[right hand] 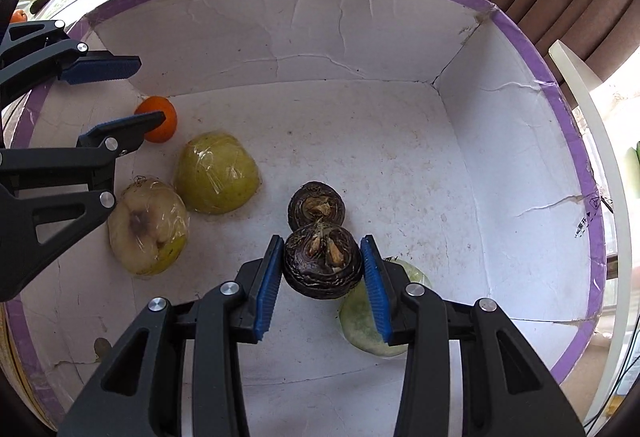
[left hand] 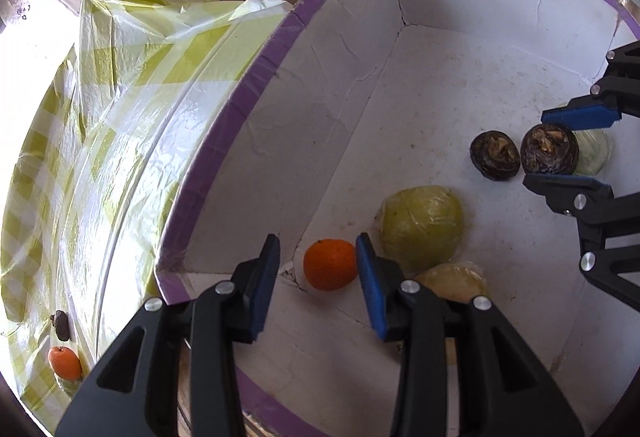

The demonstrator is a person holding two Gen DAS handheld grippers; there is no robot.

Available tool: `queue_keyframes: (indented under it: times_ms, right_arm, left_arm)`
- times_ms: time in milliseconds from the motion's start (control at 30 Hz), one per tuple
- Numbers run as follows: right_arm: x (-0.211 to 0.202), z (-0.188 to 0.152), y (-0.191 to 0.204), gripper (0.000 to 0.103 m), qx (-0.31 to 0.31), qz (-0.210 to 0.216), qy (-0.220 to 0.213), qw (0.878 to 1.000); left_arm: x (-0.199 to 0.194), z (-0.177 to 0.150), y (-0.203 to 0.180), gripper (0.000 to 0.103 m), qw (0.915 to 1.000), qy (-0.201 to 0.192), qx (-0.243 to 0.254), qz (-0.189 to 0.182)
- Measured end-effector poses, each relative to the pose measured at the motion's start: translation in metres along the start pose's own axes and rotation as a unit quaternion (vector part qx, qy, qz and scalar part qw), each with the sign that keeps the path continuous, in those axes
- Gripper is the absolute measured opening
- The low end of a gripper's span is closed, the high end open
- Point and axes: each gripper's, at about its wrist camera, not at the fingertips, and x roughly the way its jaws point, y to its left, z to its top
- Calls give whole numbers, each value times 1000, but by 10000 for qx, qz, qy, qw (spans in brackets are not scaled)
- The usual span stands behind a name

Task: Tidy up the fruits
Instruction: 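Open left tool to drop tangerine while right tool releases dark bulb, then move both open tools back toward the fruits on the cloth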

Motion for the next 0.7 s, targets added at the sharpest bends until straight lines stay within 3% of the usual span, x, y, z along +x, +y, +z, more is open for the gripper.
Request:
queue_keyframes:
  times_ms: [233,300,367,467,567,700]
  right_arm:
    - [-2,-1,-5,42,81,49,-42,9999]
    - [-6,-1,-7,49,137,79,-88,9998]
    - [-10,-1,-11,65,210,154,-161,9995]
    - [-12,-1,-12,71,219,143,-214,9994]
    - [-18,-2,-17,83,330,195,-376,9986]
    - [-33,-5,-18,87,380,234,-700,9965]
  left_arm:
    - [-1,-4,-3,49,9999,-86,51,-71]
    - [-4,-5,-3,61,9998,-172,26,-117]
    - [-9,-5,1,62,9994,-268,-66,-215]
    - [-15,-7,6,64,9983,-433,-194,-339]
    - [-26,-9,11,82,9967,-689,-329,-263]
    - [-48,-15,28,91,9899,-1139,-768,-344]
